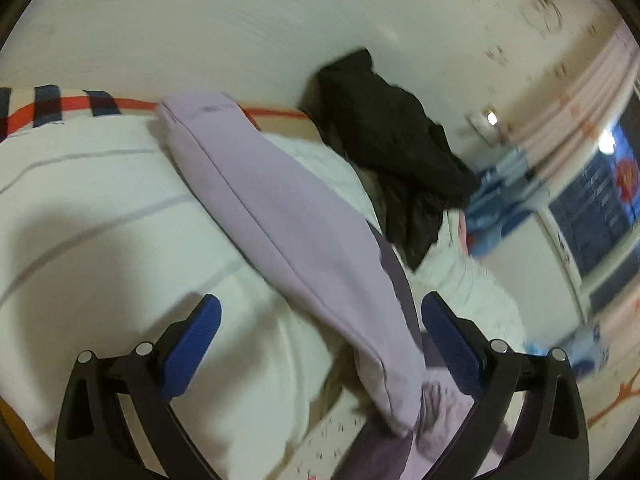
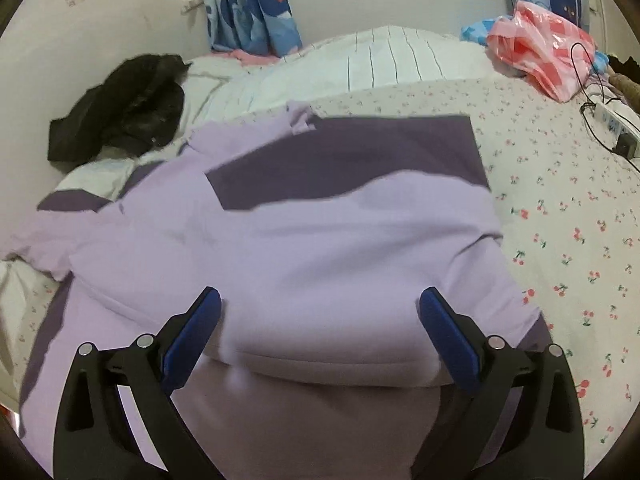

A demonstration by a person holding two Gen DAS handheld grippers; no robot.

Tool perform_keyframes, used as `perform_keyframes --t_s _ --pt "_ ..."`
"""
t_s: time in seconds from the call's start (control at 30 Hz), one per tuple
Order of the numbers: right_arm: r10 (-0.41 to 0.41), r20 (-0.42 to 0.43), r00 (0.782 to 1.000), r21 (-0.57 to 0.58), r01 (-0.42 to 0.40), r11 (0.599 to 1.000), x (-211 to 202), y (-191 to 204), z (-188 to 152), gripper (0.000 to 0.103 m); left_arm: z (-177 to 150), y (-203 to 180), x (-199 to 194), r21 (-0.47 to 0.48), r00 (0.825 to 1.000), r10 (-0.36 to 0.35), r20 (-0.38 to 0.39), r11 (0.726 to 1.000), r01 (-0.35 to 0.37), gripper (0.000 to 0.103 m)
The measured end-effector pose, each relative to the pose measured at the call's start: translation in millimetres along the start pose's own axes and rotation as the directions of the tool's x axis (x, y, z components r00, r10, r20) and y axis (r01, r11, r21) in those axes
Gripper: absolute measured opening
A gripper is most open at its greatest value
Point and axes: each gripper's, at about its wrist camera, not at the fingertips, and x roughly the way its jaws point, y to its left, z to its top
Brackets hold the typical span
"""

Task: Fold large clothes
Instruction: 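Grasp the other sleeve with the left gripper and lift it up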

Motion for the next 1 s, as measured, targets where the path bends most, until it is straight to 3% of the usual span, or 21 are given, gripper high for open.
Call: perform_keyframes --t_s 0.2,0.33,0.43,0.77,0.93,1.0 --pt "0.010 0.041 0.999 0.001 -0.010 1.000 1 -3 -4 0.096 19 8 19 -0.052 1.000 0.026 0.008 0.998 -0.026 0.096" --pt "0.032 0.138 0.990 0.005 -0.033 0.999 -15 -4 0 0.096 27 20 8 -0.188 0.998 -0.033 0.052 0.981 0.042 0.096" --pt "0.030 0.194 0.981 -0.010 -0.028 1.000 -24 -1 1 0.096 33 30 7 -0.250 0.997 -0.035 0.067 0.967 0.051 0.096" --pt "0.036 0.149 0.988 -0.006 -0.036 0.999 -12 -2 5 0.096 50 14 52 -0.256 0.996 0.081 0.028 0.964 -0.071 0.096" --pt "0.025 0.237 0.971 -0.039 -0.017 0.999 -24 5 7 0.096 54 11 68 -0.259 0.984 0.176 0.008 0.951 -0.167 0.096" --pt "0.024 0.224 0.974 -0.057 -0.012 0.998 -20 8 8 0.096 58 10 74 -0.253 0.979 0.200 -0.028 0.946 -0.201 0.096"
